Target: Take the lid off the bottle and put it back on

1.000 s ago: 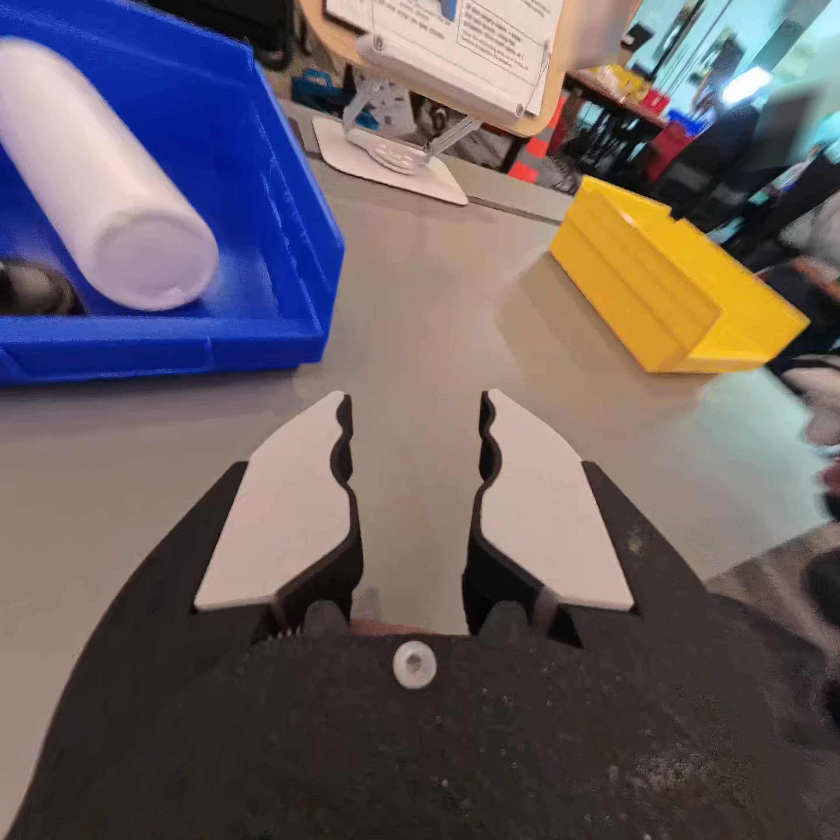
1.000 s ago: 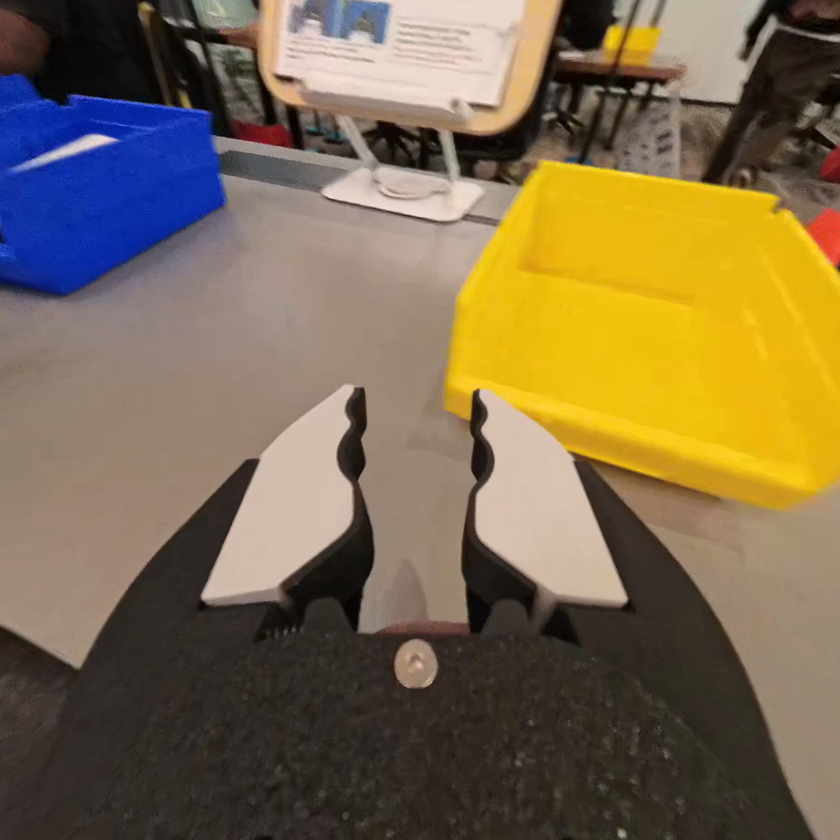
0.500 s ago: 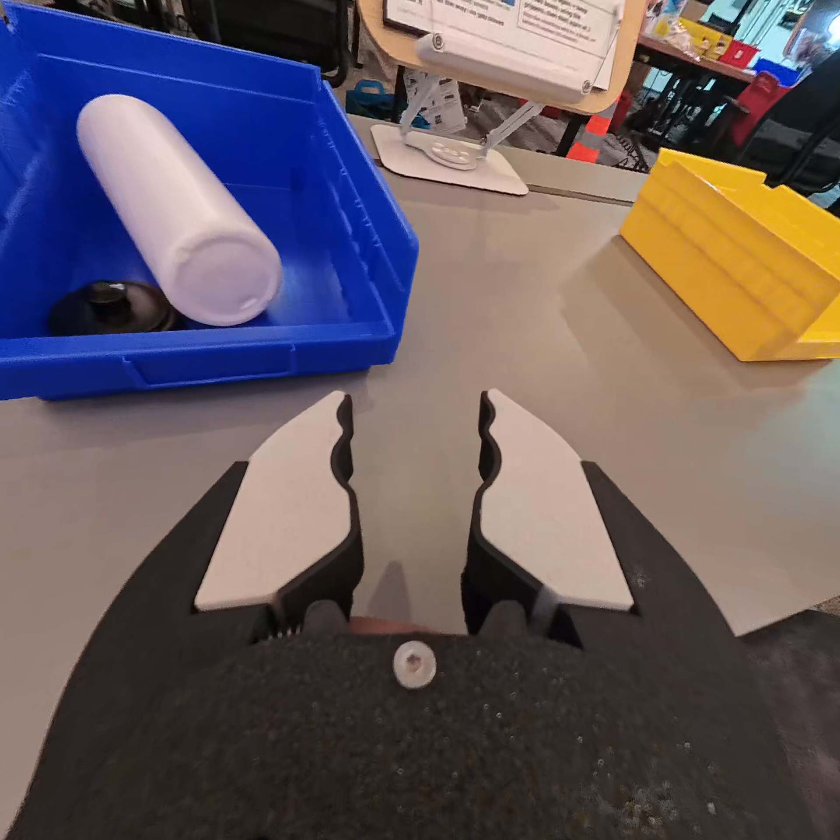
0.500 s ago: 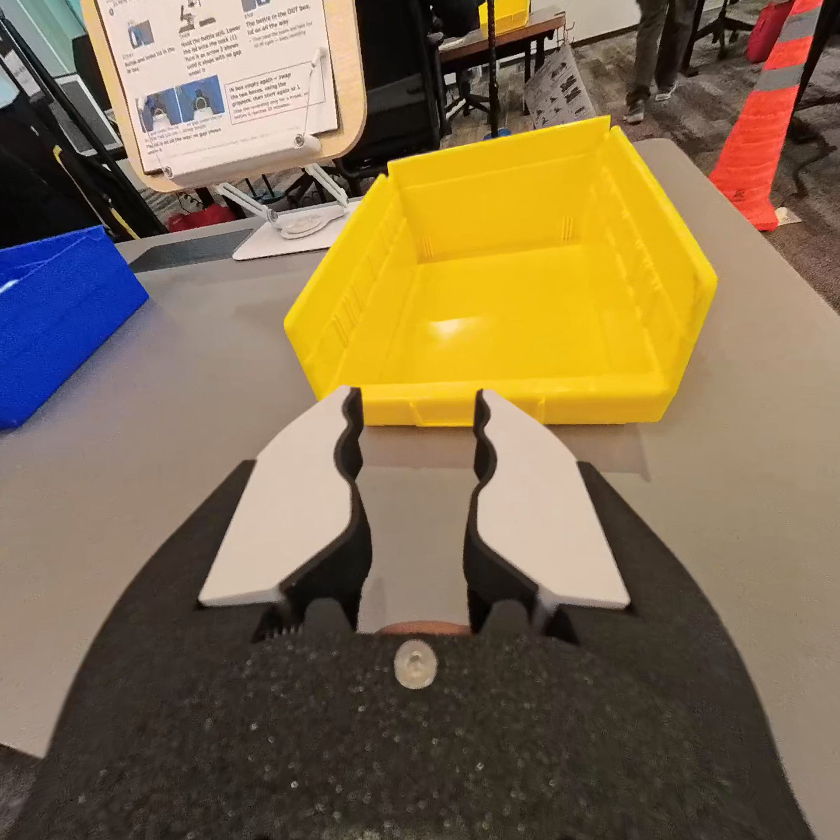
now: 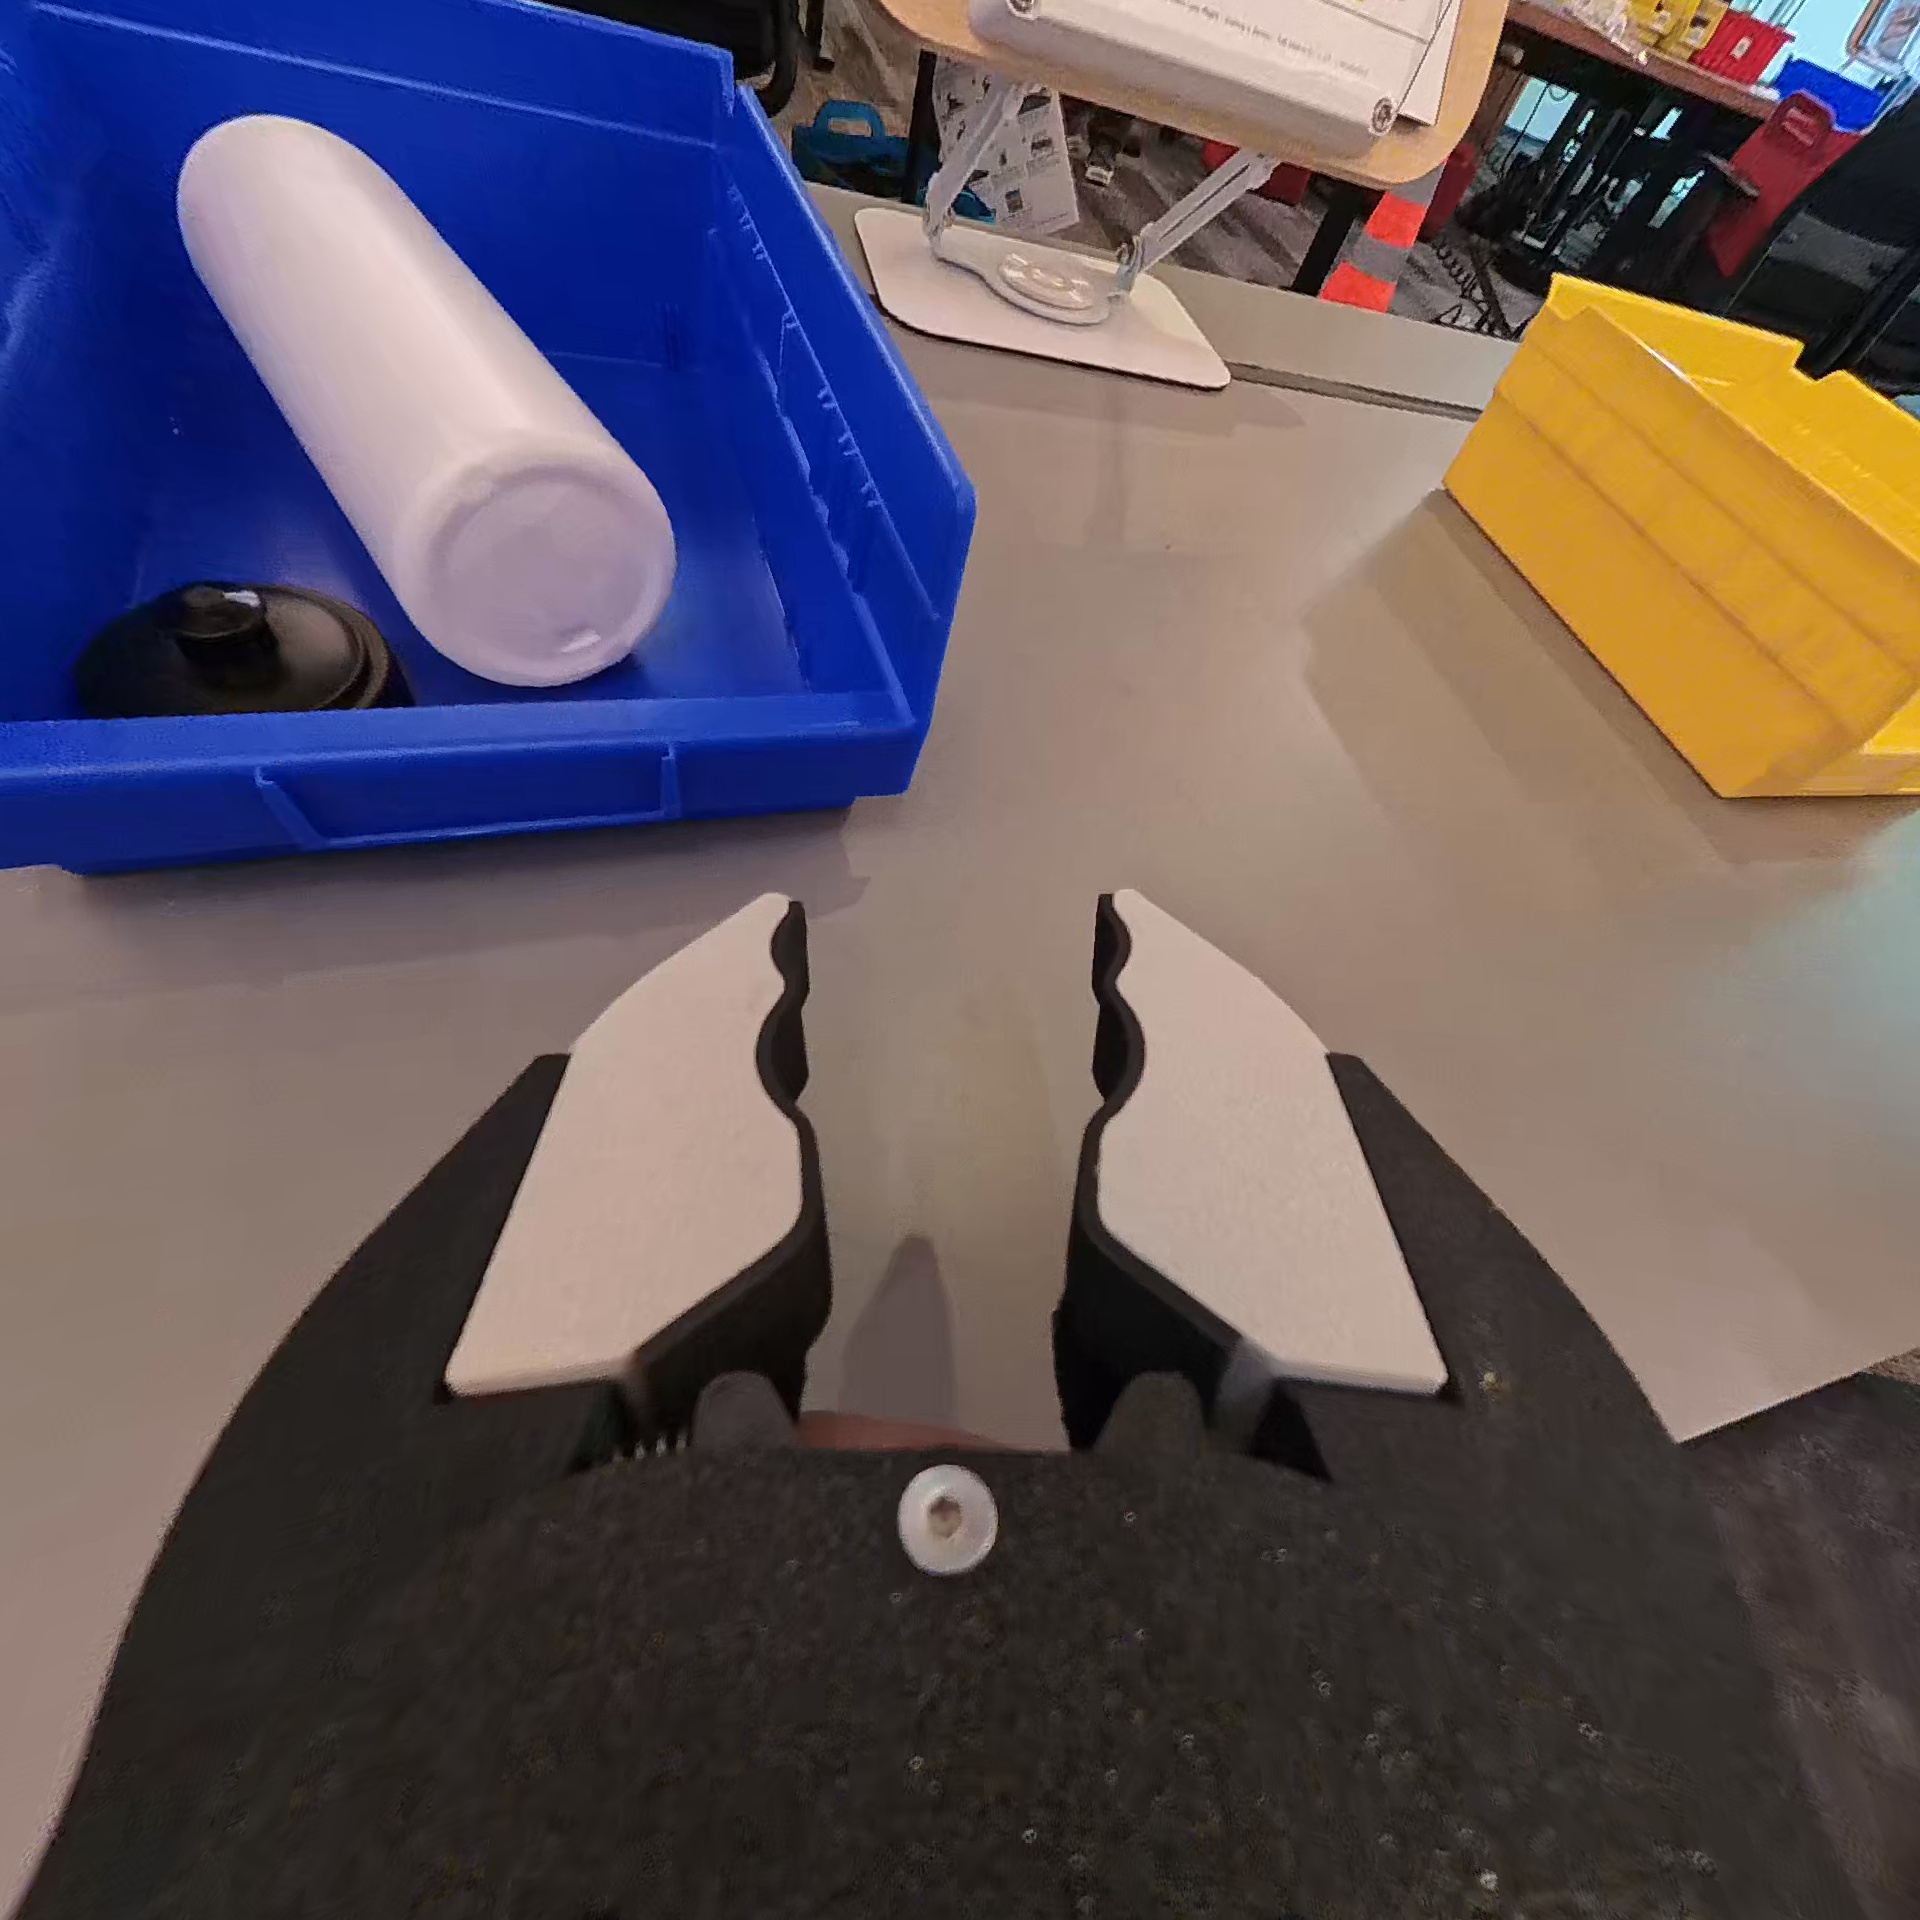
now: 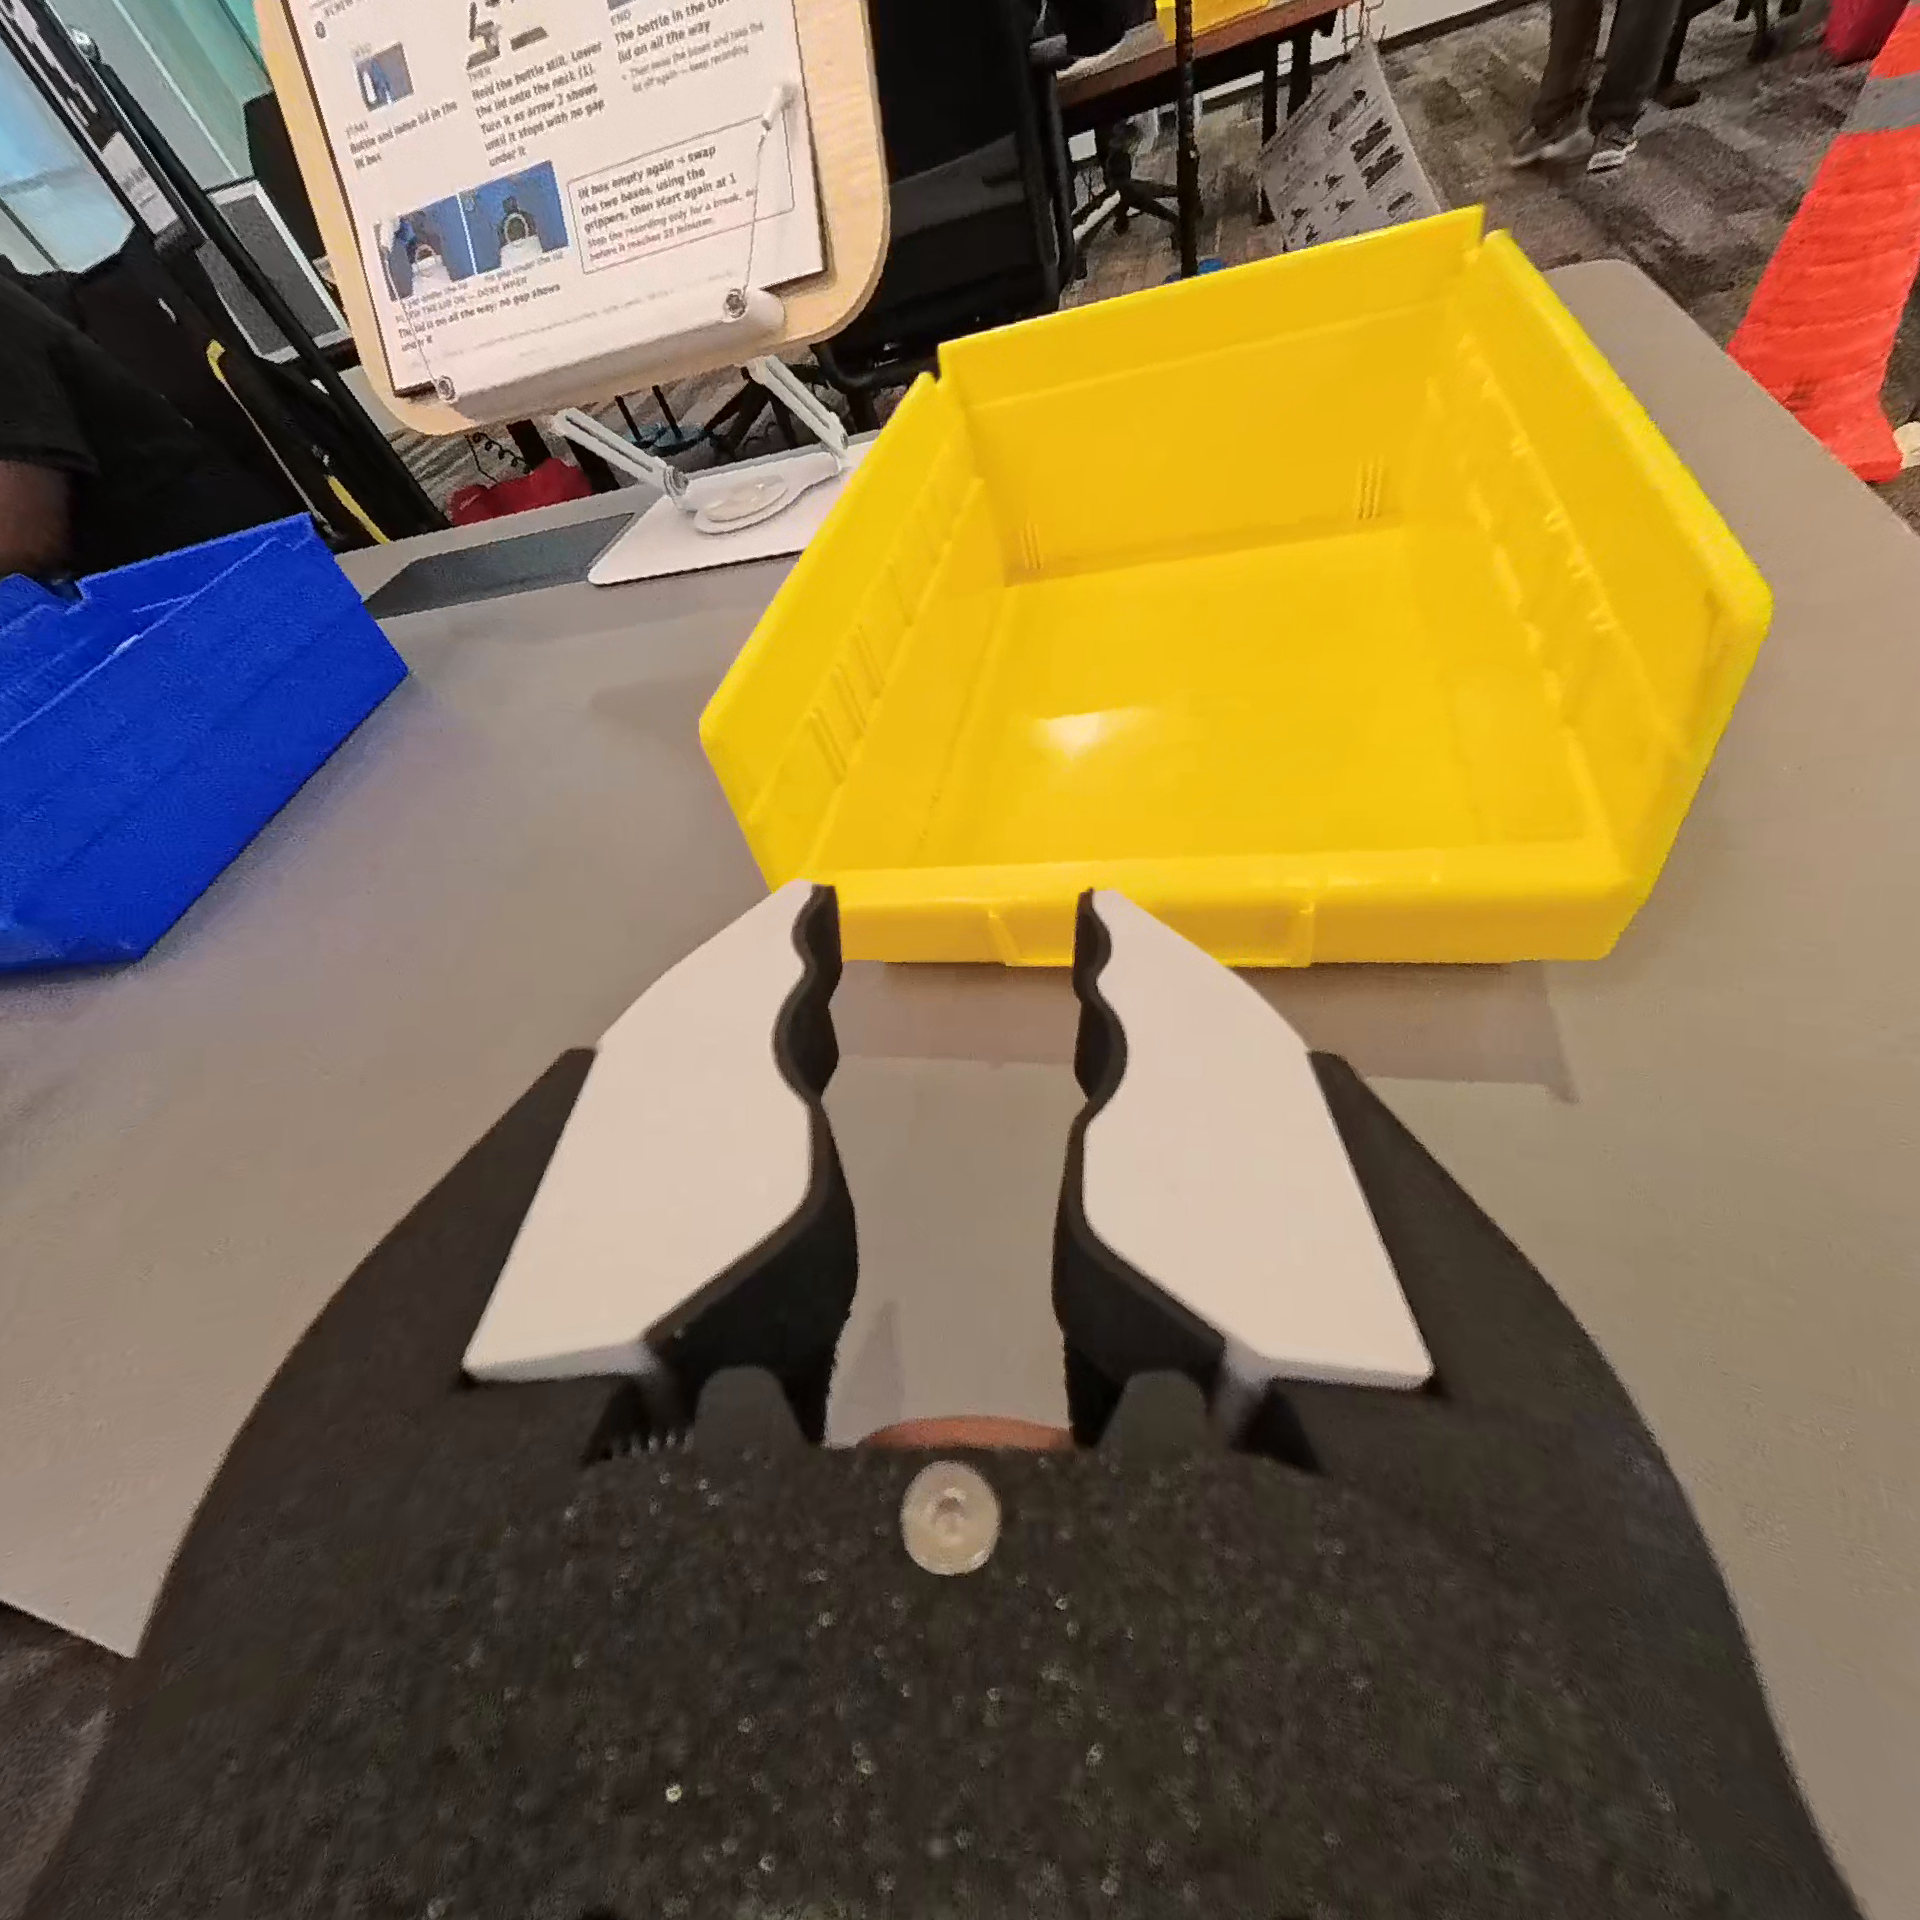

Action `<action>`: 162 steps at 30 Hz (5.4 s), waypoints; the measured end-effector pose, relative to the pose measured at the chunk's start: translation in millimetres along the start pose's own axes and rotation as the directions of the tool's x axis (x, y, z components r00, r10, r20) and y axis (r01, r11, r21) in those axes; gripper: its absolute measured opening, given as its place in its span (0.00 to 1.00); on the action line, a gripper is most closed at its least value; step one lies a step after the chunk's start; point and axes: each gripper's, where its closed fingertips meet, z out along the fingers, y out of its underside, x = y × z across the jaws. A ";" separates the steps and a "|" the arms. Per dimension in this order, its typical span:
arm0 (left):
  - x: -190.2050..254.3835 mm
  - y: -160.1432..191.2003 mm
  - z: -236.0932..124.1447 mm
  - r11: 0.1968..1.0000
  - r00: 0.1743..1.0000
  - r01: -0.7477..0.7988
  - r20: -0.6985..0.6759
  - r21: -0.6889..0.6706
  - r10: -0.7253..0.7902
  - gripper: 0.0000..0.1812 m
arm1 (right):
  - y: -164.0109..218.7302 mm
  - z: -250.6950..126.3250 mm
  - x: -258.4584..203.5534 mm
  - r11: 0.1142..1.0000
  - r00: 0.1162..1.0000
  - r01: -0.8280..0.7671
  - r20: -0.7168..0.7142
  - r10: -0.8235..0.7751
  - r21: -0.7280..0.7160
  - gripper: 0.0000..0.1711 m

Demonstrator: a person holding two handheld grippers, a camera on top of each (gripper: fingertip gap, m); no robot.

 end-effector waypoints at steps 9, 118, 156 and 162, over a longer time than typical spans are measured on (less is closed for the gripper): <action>-2.5 5.0 2.8 1.000 1.000 0.006 0.008 -0.028 -0.006 0.29 | 4.2 4.3 -5.1 1.000 1.000 0.005 0.018 -0.004 -0.020 0.25; 40.3 31.6 -26.5 0.993 0.922 -0.075 -0.385 -0.096 0.032 0.50 | -57.4 255.1 -275.8 0.927 0.491 0.275 0.792 -0.364 0.256 0.51; -175.0 1.7 87.8 0.063 0.962 -0.019 -0.001 -0.998 0.272 0.38 | -53.6 255.9 -273.9 0.913 0.511 0.298 0.761 -0.400 0.279 0.51; -166.4 -11.3 101.7 0.157 0.969 -0.069 -0.028 -0.985 0.246 0.38 | -54.4 256.9 -273.1 0.917 0.510 0.287 0.766 -0.391 0.278 0.51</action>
